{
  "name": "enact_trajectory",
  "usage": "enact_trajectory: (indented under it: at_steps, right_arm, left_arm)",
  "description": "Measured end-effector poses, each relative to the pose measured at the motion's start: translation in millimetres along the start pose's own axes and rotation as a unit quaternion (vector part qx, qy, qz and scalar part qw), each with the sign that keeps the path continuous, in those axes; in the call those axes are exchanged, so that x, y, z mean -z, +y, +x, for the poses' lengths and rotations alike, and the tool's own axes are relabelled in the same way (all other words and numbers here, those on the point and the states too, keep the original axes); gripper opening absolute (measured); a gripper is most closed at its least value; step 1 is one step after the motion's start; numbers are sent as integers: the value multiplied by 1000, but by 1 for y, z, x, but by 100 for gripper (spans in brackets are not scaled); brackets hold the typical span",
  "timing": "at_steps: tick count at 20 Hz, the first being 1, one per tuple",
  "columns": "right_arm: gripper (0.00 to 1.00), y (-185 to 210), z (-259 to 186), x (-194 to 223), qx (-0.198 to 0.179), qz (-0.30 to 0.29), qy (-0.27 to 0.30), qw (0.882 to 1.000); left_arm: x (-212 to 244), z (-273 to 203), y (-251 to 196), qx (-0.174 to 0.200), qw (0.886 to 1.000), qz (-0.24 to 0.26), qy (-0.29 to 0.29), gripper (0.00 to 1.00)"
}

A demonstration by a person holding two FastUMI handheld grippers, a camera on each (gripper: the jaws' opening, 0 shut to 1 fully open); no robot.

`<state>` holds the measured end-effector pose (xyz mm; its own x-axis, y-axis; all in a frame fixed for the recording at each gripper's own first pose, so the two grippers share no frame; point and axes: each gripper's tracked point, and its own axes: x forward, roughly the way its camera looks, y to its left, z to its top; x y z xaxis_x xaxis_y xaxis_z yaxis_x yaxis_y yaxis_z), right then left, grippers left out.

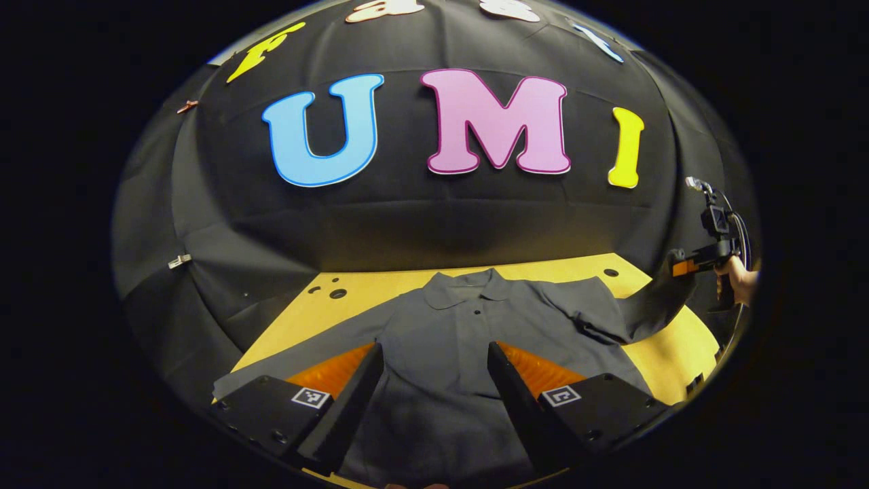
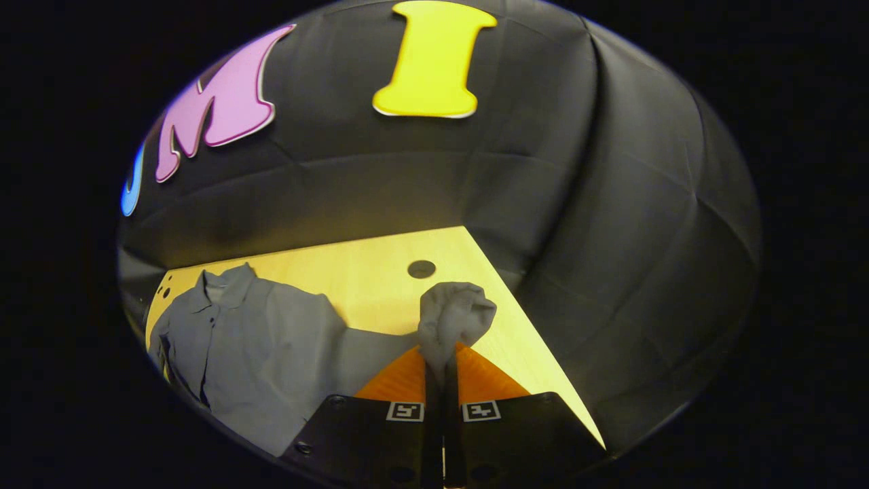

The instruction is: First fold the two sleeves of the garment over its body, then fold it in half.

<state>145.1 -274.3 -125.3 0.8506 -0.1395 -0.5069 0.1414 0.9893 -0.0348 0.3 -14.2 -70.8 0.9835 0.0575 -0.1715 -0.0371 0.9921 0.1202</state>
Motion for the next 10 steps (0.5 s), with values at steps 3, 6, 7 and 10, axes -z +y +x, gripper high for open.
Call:
enact_trajectory:
  at_steps: [3,6,7,10]
  right_arm:
    - [6,21,-19,-33,-27,-28,-16,999]
    - [6,41,-39,-62,-56,-47,-38,997]
    - [6,51,-45,-71,-68,-50,-46,995]
    - [6,104,-57,-86,-104,-81,-63,989]
  left_arm:
    - [5,-5,21,-21,1000,-15,6,98]
    - [9,-10,38,-40,999,-33,6,98]
    - [12,-13,42,-44,999,-31,8,98]
    - [15,-21,59,-57,998,-25,4,98]
